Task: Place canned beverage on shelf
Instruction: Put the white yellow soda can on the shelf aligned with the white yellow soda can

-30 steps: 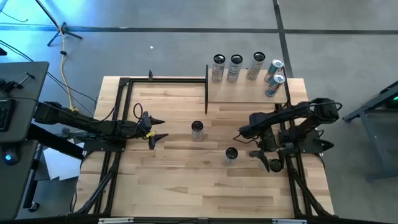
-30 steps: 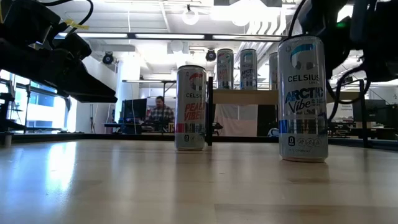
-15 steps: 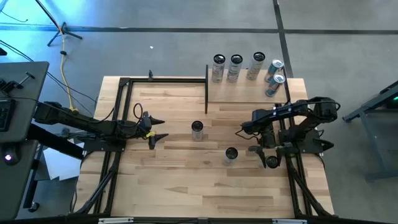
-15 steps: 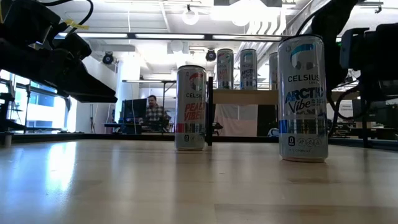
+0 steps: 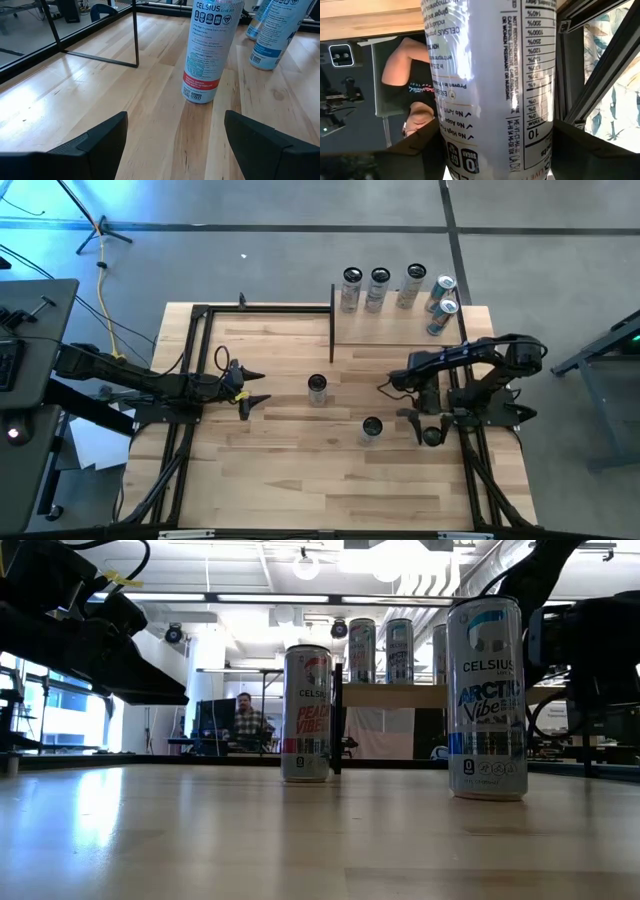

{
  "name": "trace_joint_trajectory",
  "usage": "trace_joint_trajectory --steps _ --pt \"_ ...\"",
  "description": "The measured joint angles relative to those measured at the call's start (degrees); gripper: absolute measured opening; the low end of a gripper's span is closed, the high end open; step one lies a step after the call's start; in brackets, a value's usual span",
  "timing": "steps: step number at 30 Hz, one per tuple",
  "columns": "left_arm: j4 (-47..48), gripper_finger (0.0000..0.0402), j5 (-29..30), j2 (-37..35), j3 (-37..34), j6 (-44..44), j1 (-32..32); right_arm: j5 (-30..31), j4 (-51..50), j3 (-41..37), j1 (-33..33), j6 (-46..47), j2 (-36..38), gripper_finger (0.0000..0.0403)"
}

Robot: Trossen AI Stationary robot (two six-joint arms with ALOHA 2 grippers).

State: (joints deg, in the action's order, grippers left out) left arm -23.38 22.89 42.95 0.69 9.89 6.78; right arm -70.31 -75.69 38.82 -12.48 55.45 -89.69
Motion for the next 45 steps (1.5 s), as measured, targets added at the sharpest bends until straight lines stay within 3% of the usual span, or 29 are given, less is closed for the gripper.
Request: trace_joint_trajectory --steps 8,16,22,26,33,39,45 --pt "-0.01 0.0305 -0.01 0.01 0.00 -0.02 -0.02 4.30 1.15 -0.08 -0.08 -0.47 -0.02 0.0297" --pt "0.01 0.0305 -0.02 0.01 0.00 0.00 0.01 5.61 0.69 -0.08 -0.05 -1.94 -0.07 0.0313" --pt "0.01 0.0305 -0.01 0.01 0.00 -0.01 0.01 8.18 -7.83 2.44 -1.84 -8.51 0.04 0.0314" --pt "0.01 0.0305 -0.02 0.00 0.00 0.00 -0.02 15.81 -14.46 7.77 -4.32 -13.63 0.09 0.0315" --pt "0.01 0.0305 -0.01 0.01 0.00 -0.01 0.00 30.44 -14.29 17.66 -6.28 -10.60 3.37 0.0315" --pt "-0.02 0.0305 0.00 -0.02 0.00 -0.02 0.01 37.57 -14.24 22.01 -3.66 2.13 10.90 0.0315" --pt "0.01 0.0305 -0.01 0.01 0.00 -0.02 0.00 51.33 -9.01 22.98 6.34 17.73 18.81 0.0315"
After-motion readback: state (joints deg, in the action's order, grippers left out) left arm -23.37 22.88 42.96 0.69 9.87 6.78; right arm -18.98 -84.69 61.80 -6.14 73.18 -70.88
